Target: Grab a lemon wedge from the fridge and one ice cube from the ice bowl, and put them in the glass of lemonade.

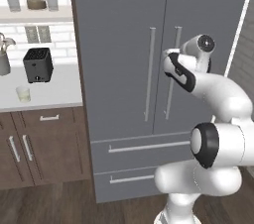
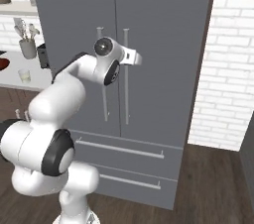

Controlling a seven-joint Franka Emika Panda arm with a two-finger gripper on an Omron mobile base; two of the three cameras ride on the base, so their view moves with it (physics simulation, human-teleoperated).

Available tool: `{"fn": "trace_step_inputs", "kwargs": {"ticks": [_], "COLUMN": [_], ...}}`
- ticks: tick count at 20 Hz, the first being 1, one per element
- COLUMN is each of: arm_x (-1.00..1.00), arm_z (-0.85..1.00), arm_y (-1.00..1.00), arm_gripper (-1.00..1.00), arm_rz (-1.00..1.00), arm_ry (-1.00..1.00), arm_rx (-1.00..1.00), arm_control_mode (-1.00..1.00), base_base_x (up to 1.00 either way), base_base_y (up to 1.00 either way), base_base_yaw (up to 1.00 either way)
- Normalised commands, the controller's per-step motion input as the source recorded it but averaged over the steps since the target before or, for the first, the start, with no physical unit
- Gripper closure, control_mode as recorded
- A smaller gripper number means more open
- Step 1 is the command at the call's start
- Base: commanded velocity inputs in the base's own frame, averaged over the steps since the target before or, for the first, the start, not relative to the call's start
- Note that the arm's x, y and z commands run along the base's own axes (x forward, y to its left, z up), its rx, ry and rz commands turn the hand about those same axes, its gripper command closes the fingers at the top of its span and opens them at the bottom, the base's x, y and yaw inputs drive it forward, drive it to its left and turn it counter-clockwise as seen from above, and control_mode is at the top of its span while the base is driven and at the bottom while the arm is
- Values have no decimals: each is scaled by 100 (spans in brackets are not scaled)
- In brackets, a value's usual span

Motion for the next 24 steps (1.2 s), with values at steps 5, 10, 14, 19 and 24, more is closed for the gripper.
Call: {"fn": "trace_step_inputs", "kwargs": {"ticks": [5,10,14,19,24], "arm_x": [45,53,48,59,50], "arm_z": [-11,-24,-25,-35,-60], "arm_y": [-41,-8,0,2,6], "arm_gripper": [-100,-100,-100,-100,100], "arm_rz": [0,0,0,0,0], "arm_ry": [0,0,0,0,-15], "arm_rx": [0,0,0,0,-3], "arm_control_mode": [-100,-100,-100,-100,-100], "base_base_x": [0,0,0,0,0], "base_base_y": [0,0,0,0,0], "base_base_yaw": [0,0,0,0,0]}}
